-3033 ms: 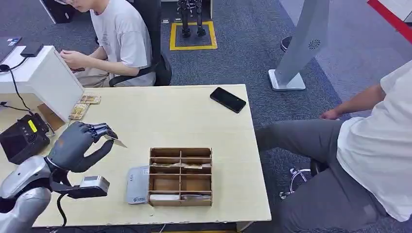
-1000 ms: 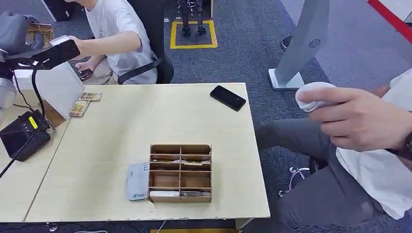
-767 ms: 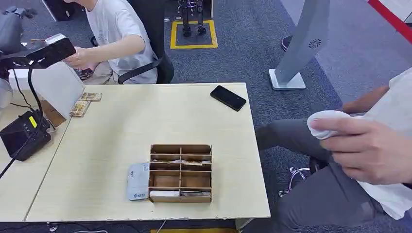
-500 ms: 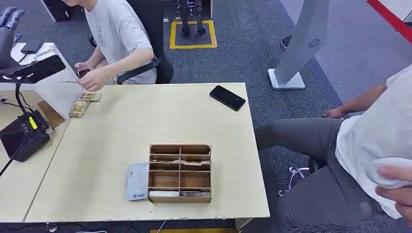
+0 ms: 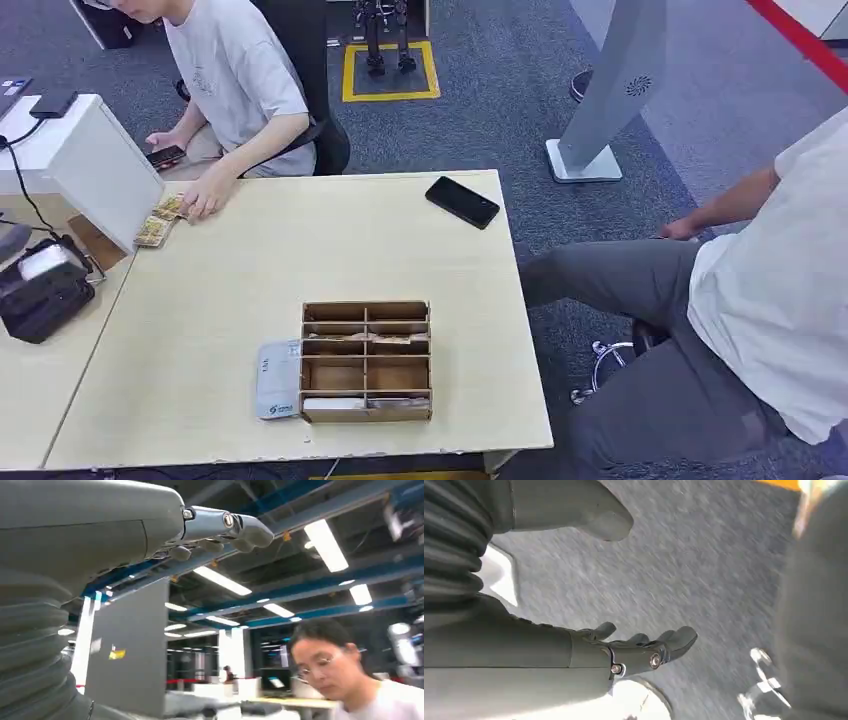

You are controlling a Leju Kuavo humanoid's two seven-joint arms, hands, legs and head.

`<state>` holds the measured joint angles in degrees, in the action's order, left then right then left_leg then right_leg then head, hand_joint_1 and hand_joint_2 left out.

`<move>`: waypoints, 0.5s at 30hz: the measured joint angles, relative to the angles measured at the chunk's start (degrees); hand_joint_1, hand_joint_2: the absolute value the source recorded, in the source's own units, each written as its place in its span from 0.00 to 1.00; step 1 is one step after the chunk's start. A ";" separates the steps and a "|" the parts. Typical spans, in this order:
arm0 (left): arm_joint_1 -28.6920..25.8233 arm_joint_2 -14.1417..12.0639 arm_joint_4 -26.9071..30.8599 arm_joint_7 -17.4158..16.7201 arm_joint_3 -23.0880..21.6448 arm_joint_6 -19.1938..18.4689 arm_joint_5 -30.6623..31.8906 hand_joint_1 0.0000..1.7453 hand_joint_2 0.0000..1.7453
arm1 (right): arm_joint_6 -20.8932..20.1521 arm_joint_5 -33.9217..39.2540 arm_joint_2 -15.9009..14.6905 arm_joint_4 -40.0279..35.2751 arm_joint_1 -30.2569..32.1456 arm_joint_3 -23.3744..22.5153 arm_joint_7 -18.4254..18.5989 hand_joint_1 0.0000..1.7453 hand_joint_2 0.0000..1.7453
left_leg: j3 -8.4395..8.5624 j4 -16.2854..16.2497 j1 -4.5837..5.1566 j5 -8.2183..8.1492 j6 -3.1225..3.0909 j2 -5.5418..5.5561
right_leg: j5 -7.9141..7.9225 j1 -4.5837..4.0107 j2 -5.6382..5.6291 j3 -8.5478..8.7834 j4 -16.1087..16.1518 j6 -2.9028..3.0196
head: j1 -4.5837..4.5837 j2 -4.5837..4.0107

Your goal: Pass the card to the sensor for recognition and then transmit it.

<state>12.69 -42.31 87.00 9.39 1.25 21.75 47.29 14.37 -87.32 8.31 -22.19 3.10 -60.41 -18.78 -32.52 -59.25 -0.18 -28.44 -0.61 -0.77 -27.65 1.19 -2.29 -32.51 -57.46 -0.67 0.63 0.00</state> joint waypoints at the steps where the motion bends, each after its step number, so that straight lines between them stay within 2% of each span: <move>1: -6.86 2.00 3.41 3.44 5.84 0.15 -2.04 0.00 1.00 | -3.17 -0.59 1.47 -3.11 1.15 -0.74 -0.02 0.00 1.00 | -0.01 0.01 0.02 -0.12 -0.08 -0.07 | -0.05 0.05 -0.05 -0.02 0.00 0.06 | 0.04 0.00; 3: -15.84 8.23 8.59 10.16 16.41 -1.87 -4.94 0.00 1.00 | -8.18 -0.85 4.34 -9.15 2.73 -2.48 -0.57 0.00 1.00 | -0.09 0.02 0.00 -0.22 -0.08 -0.07 | -0.21 0.05 -0.05 -0.01 0.00 0.00 | 0.06 0.00; 4: -19.63 11.19 11.06 13.27 22.03 -4.36 -4.76 0.00 1.00 | -9.17 -0.87 5.59 -11.98 3.37 -3.60 -0.78 0.00 1.00 | -0.08 0.02 -0.01 -0.30 -0.08 -0.06 | -0.23 0.05 -0.04 -0.04 0.01 -0.02 | 0.09 0.00; 5: -21.88 14.29 12.56 14.62 25.85 -6.84 -3.99 0.00 1.00 | -9.54 -0.87 6.40 -13.62 3.67 -4.37 -0.96 0.00 1.00 | -0.15 0.02 -0.03 -0.33 -0.13 0.00 | -0.26 0.04 0.02 0.01 0.01 -0.06 | 0.09 0.00; 6: -23.50 16.93 14.05 15.64 30.14 -10.27 -2.61 0.00 1.00 | -9.80 -0.85 7.19 -15.23 3.84 -5.18 -1.05 0.00 1.00 | -0.13 0.03 -0.01 -0.34 -0.15 0.07 | -0.28 0.05 0.12 0.04 0.02 -0.06 | 0.02 0.00; 7: -24.52 20.62 15.59 17.55 35.38 -15.23 1.02 0.00 1.00 | -10.09 -0.85 7.80 -16.43 3.98 -5.81 -1.14 0.00 1.00 | -0.12 0.05 0.00 -0.36 -0.18 0.12 | -0.34 0.10 0.16 0.10 0.01 -0.07 | 0.11 0.00; 9: -24.94 26.74 16.77 22.07 45.35 -23.84 10.45 0.00 1.00 | -10.37 -0.85 8.57 -19.25 4.22 -6.99 -1.11 0.00 1.00 | -0.07 0.03 -0.01 -0.40 -0.24 0.23 | -0.42 0.06 0.30 0.21 0.02 -0.16 | 0.13 0.00; 11: -23.81 31.71 16.95 26.64 54.72 -29.74 17.79 0.00 1.00 | -10.46 -0.76 8.92 -21.00 4.43 -7.76 -0.79 0.00 1.00 | -0.06 0.01 -0.01 -0.41 -0.27 0.40 | -0.41 0.03 0.46 0.23 0.09 -0.17 | 0.04 0.00; 12: -22.75 33.03 16.90 27.99 58.49 -31.42 20.54 0.00 1.00 | -10.53 -0.74 8.94 -21.50 4.50 -8.09 -0.52 0.00 1.00 | -0.10 0.01 0.00 -0.39 -0.28 0.53 | -0.41 0.04 0.62 0.30 0.09 -0.17 | 0.07 0.00; 13: -21.00 35.57 16.52 29.05 64.65 -31.94 23.92 0.00 1.00 | -10.55 -0.74 9.05 -22.19 4.56 -8.41 -0.37 0.00 1.00 | -0.09 0.01 0.00 -0.36 -0.33 0.67 | -0.41 0.06 0.76 0.35 0.10 -0.18 | 0.04 0.00; 15: -19.62 37.38 14.79 29.23 71.61 -31.20 25.92 0.00 1.00 | -10.55 -0.74 9.20 -23.00 4.59 -8.61 -0.37 0.00 1.00 | -0.03 0.00 0.04 -0.36 -0.33 0.67 | -0.42 0.06 0.78 0.37 0.09 -0.18 | 0.09 0.00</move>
<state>-6.93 -4.94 101.79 38.62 72.85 -9.45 73.22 3.82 -88.06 17.51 -45.20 7.70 -69.02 -19.15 -32.55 -59.24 -0.14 -28.81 -0.93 -0.10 -28.07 1.25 -1.51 -32.14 -57.36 -0.85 0.72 0.00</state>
